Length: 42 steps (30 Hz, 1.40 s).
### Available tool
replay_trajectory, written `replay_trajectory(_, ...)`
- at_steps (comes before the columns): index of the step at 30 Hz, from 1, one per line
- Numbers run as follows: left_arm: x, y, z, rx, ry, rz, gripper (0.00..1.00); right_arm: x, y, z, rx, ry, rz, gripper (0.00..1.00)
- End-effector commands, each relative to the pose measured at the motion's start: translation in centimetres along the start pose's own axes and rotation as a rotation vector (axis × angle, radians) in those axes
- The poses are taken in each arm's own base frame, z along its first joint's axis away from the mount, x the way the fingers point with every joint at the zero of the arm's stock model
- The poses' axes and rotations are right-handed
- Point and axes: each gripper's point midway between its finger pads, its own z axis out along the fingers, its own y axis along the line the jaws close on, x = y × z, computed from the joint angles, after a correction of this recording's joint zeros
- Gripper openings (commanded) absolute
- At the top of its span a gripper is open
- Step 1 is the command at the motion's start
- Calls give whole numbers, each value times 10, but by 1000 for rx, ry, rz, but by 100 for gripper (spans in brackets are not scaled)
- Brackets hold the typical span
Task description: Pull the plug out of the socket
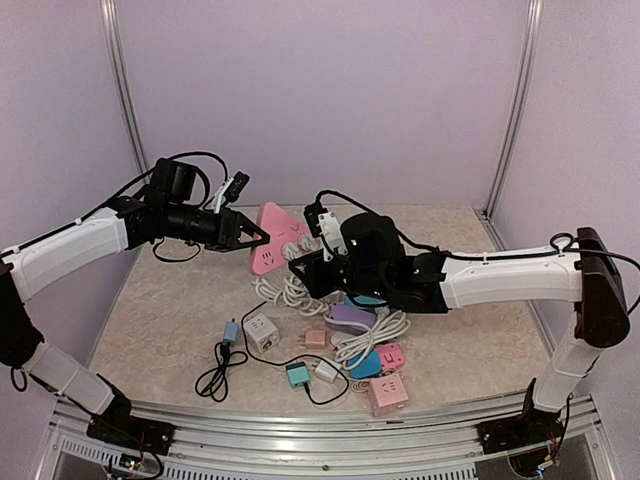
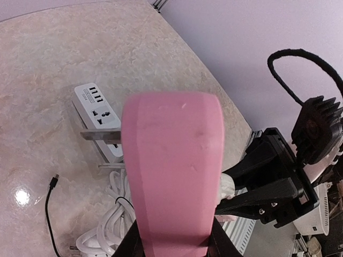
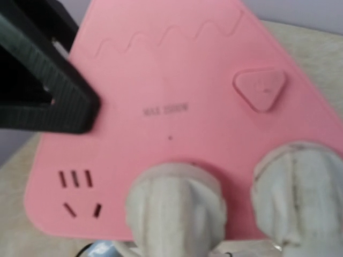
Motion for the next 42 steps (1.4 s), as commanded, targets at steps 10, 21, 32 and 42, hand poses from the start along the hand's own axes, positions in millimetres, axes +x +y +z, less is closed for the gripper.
replay_trajectory(10,-47,-43,-25,58,-189,218,0,-2,-3,-11,-105,1,119,0)
replay_trajectory(21,-50,-31,-25,-3,-197,192,0,9,-3,-1,66,44,-16,0)
replay_trajectory(32,-55,-13,-30,-48,-217,135,0,22,-1,8,284,90,-198,0)
replay_trajectory(42,-56,-6,-30,-55,-218,111,0,14,2,2,304,58,-204,0)
